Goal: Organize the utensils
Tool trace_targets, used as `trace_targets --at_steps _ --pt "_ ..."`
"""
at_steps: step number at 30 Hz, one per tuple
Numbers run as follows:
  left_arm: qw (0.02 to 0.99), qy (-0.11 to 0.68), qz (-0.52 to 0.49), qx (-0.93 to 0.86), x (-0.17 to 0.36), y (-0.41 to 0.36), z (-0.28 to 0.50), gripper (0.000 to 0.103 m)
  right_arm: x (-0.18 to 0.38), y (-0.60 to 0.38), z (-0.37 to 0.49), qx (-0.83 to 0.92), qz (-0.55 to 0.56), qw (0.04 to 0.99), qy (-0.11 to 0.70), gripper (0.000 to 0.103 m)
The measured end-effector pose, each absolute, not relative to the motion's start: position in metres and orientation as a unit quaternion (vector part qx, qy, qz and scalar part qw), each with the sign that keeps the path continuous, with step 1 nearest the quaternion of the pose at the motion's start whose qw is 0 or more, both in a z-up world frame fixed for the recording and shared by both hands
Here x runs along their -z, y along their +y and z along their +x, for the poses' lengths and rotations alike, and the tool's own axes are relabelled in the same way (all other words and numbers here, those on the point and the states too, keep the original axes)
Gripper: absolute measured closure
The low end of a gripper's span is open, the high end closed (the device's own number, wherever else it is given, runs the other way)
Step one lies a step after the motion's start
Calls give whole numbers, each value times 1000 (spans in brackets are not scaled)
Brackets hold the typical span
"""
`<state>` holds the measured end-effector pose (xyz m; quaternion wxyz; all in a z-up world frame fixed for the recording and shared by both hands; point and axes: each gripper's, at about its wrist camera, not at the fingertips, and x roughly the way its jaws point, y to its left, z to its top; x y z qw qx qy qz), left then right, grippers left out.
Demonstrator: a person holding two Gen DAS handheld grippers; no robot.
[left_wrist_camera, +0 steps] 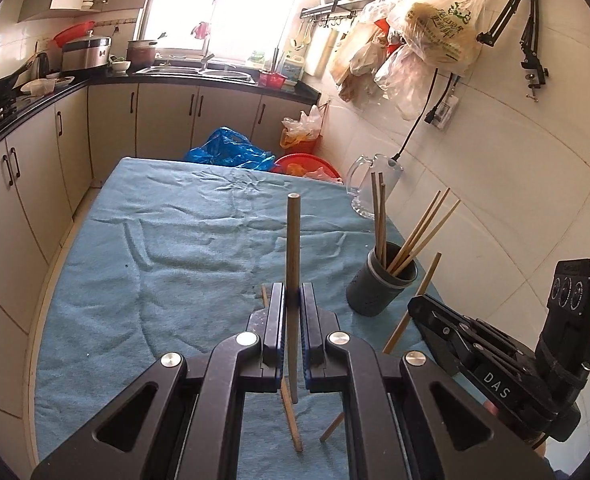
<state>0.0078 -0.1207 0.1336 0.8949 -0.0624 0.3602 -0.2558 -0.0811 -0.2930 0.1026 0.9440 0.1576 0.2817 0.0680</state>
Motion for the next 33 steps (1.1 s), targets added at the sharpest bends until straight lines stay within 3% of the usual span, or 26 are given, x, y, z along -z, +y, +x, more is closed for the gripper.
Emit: trace_targets --at_steps 16,33 --pt "893 357 -52 270 -144 -142 11 97 -112 -311 -91 -55 170 948 265 96" --pt "894 324 -17 309 -189 -206 20 97 -165 -365 -107 1 167 966 196 96"
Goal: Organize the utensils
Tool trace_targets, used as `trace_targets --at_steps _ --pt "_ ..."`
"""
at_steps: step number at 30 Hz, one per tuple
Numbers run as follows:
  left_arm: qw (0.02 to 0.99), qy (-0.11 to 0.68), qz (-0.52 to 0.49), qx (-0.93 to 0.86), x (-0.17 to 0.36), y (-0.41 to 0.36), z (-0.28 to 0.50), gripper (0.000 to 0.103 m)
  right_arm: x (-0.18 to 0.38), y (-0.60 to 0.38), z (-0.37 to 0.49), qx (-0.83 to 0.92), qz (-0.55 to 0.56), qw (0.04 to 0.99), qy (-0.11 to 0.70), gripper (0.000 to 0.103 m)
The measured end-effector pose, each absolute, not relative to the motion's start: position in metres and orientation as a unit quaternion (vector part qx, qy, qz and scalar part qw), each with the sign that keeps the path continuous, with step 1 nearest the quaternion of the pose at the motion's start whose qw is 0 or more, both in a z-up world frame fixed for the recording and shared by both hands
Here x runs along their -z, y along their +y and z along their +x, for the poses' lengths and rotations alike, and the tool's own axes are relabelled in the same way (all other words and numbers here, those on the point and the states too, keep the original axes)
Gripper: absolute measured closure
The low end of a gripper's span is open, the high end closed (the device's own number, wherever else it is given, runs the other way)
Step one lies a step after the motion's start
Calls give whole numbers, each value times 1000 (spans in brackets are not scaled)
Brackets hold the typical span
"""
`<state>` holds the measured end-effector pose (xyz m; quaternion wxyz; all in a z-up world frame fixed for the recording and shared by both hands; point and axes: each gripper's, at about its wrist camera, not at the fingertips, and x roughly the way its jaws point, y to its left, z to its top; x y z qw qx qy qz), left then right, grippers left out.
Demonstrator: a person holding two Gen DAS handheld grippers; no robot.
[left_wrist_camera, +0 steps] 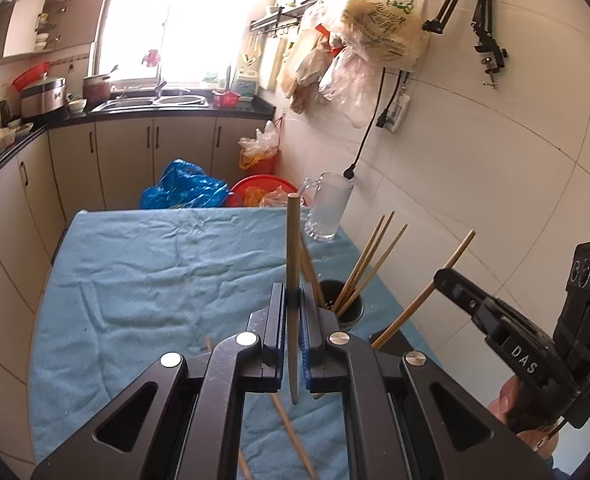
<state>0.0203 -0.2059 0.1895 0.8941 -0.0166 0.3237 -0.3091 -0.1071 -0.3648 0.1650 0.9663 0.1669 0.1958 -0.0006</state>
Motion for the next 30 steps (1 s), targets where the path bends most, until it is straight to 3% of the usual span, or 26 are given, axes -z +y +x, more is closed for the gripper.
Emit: trace_targets --at_steps 15,30 --pt "888 307 -28 340 -231 -277 72 97 -213 -422 -81 54 168 973 149 96" --pt "868 357 -21 345 -168 -303 107 97 -156 -441 -38 56 179 958 215 96"
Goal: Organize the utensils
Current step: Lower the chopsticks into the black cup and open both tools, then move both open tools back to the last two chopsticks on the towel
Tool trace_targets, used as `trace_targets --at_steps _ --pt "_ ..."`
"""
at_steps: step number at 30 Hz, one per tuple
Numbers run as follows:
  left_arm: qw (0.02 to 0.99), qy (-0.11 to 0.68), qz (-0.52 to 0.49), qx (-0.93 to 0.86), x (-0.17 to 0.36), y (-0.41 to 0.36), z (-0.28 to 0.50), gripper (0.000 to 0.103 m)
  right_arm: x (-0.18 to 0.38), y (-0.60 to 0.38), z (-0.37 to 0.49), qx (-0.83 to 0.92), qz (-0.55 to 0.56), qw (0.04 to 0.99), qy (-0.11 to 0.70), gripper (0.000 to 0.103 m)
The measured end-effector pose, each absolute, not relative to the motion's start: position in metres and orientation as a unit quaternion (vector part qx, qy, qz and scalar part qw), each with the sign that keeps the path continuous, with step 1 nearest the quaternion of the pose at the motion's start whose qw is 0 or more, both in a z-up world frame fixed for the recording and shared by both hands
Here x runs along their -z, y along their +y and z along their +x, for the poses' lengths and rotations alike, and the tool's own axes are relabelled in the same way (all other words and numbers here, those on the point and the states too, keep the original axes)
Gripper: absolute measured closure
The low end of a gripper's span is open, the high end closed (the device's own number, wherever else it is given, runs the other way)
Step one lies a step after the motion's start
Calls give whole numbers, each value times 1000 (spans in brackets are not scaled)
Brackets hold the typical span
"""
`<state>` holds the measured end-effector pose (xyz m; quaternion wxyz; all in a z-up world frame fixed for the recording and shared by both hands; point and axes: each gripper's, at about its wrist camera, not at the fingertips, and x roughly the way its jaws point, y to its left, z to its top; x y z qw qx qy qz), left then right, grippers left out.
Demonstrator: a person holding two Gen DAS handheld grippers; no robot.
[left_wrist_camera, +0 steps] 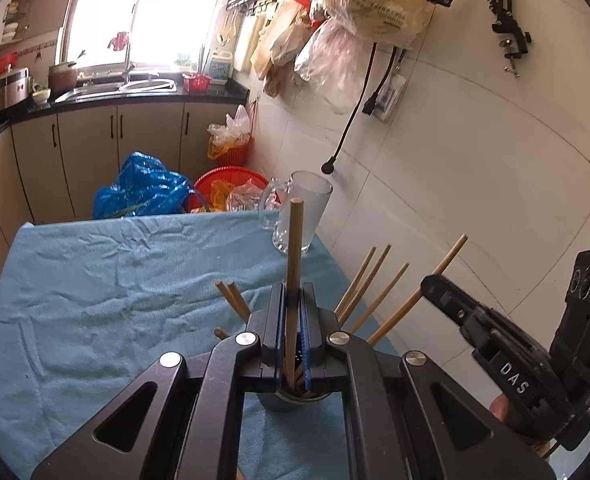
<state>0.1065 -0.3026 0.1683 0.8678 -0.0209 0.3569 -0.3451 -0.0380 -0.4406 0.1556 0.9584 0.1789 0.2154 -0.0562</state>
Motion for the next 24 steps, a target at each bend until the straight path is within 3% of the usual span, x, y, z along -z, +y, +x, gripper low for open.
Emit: trace_targets --at_steps 4,7,8,9,11,15,17,20,24 --pt "868 361 -20 340 -163 -301 109 96 -143 -442 -35 57 184 954 231 95" --pt "868 364 -25 337 -162 -299 108 73 -139 -444 -38 56 188 951 238 92" --pt "870 361 -29 334 -163 -296 107 64 -139 -444 -39 57 187 951 238 88" --pt "872 357 -30 333 -165 -295 104 63 -141 -445 -40 61 186 951 237 85" --pt "874 352 -30 334 -169 -291 100 63 -146 -445 -47 65 187 953 228 68" --pt "881 336 -34 330 -179 -280 86 56 -156 -443 -63 79 178 959 208 62" --pt "892 315 -35 321 -185 -269 73 48 -160 -443 -73 89 177 960 199 50" --pt "908 288 -36 301 -189 -249 55 34 -162 -440 -85 101 173 961 191 42" --pt "921 276 -31 273 -177 -221 37 30 -152 -429 -101 113 161 960 201 27"
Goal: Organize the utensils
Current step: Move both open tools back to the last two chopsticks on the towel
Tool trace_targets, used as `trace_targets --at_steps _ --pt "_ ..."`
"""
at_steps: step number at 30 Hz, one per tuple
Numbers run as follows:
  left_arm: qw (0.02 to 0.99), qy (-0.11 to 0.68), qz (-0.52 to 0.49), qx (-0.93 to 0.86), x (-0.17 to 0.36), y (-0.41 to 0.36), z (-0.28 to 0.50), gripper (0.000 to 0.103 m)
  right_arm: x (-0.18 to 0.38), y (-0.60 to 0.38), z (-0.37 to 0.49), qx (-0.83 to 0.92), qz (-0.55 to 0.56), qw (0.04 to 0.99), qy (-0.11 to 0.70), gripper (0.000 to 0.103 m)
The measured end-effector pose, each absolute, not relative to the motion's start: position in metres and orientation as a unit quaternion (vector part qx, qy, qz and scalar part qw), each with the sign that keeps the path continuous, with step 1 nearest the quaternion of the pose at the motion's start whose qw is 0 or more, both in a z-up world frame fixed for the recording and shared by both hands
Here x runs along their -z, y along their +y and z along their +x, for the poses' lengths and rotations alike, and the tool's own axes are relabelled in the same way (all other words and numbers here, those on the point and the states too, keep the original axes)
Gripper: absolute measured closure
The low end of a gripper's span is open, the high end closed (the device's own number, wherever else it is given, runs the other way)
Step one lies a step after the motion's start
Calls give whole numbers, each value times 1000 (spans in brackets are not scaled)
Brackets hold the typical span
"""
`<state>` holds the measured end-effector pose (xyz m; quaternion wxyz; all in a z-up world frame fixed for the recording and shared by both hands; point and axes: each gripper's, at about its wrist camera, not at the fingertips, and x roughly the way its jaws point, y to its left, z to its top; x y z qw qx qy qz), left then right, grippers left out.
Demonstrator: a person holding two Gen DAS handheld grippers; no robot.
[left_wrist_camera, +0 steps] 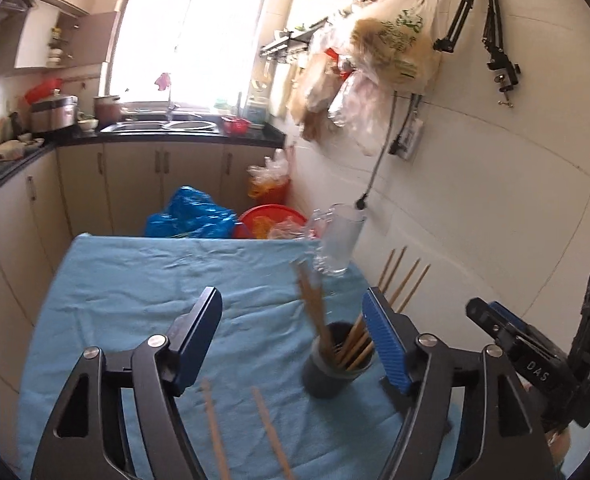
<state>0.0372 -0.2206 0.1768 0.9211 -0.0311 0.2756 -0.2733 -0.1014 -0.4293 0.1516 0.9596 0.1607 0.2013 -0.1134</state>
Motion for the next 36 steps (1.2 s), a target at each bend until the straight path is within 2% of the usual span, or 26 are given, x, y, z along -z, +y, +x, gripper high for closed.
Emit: trace_targets --at_steps 2,11,16,22,36 --pt "923 283 -32 259 -163 -206 30 27 -142 -423 -104 117 157 957 213 22" --pt "895 392 -40 211 -70 -147 20 25 -62 -377 -99 69 153 932 322 22" --pt "883 426 -48 192 -36 -130 14 25 -30 -348 -93 29 161 916 367 22" --pt "877 448 -38 171 -16 -124 12 25 -14 -326 -81 9 160 903 398 30" --pt "869 470 -17 158 6 -126 16 25 0 -311 -59 2 146 890 433 32"
